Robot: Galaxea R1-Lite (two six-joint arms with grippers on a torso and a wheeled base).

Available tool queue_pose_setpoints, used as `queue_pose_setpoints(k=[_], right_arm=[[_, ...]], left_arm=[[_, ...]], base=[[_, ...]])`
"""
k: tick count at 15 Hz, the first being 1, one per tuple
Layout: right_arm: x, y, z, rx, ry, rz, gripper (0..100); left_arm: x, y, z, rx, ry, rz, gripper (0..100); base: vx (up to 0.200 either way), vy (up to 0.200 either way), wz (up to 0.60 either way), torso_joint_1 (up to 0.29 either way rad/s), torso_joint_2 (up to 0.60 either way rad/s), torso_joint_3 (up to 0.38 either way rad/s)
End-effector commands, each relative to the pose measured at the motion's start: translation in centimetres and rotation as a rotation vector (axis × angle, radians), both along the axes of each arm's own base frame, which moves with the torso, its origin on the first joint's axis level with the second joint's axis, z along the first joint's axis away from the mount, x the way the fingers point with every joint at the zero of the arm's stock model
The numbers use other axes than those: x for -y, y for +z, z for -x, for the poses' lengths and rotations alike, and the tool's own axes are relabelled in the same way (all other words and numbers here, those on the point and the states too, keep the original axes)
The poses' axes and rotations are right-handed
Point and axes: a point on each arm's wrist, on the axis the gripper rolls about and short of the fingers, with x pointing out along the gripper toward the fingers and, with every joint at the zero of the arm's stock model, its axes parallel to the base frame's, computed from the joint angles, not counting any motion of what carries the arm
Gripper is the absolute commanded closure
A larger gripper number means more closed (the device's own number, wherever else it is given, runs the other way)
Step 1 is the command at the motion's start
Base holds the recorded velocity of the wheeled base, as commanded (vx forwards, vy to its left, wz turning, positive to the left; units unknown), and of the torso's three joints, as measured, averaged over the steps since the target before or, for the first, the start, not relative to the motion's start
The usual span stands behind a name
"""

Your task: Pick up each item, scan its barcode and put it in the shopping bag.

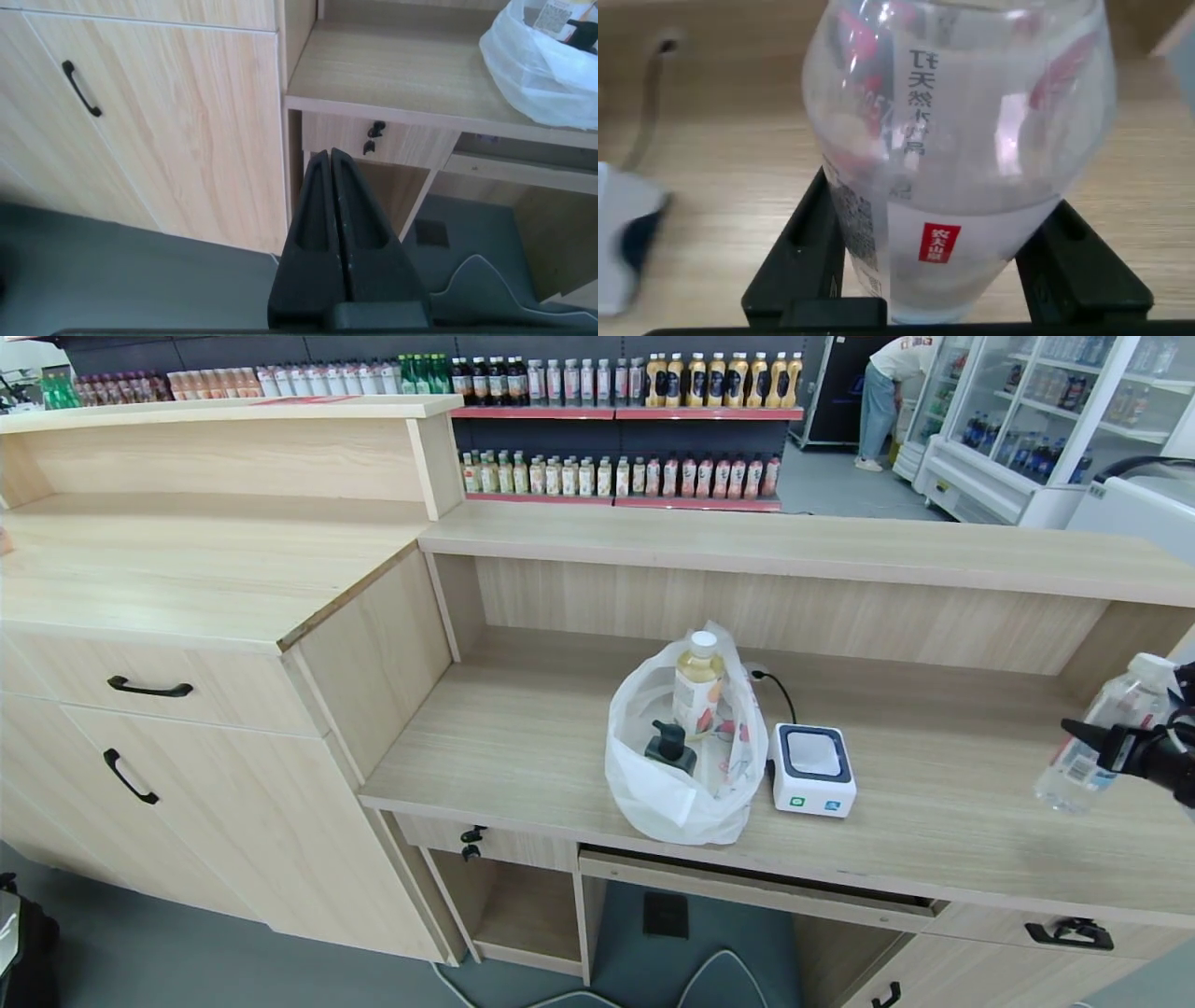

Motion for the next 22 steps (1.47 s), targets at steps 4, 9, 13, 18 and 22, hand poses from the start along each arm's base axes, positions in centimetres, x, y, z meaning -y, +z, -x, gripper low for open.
queue_pose_setpoints(k=[4, 9, 13, 18, 22], right_arm=[[-12.7, 13.2, 9.1, 0.024, 0.460, -0.304, 100], [-22.7, 14.0, 13.2, -0.007, 0.688, -0.334, 100], [-25.4, 13.6, 15.1, -0.098, 0.721, -0.327, 100], [-26.2, 14.8, 17.0, -0.062, 0.742, -0.316, 100], [-26.1, 16.8, 18.4, -0.096, 0.755, -0.320, 100]], left_arm=[[0.0, 0.0, 0.0, 0.000, 0.001, 0.000, 100], [0.0, 0.0, 0.0, 0.000, 0.001, 0.000, 100], [0.0, 0.0, 0.0, 0.000, 0.001, 0.000, 100], [0.0, 0.0, 0.0, 0.000, 0.001, 0.000, 100], [0.0, 0.0, 0.0, 0.000, 0.001, 0.000, 100]], base=[[0.000, 0.000, 0.00, 0.000, 0.00, 0.000], [0.000, 0.000, 0.00, 0.000, 0.00, 0.000], [0.000, 0.000, 0.00, 0.000, 0.00, 0.000], [0.000, 0.000, 0.00, 0.000, 0.00, 0.000], [0.000, 0.000, 0.00, 0.000, 0.00, 0.000]])
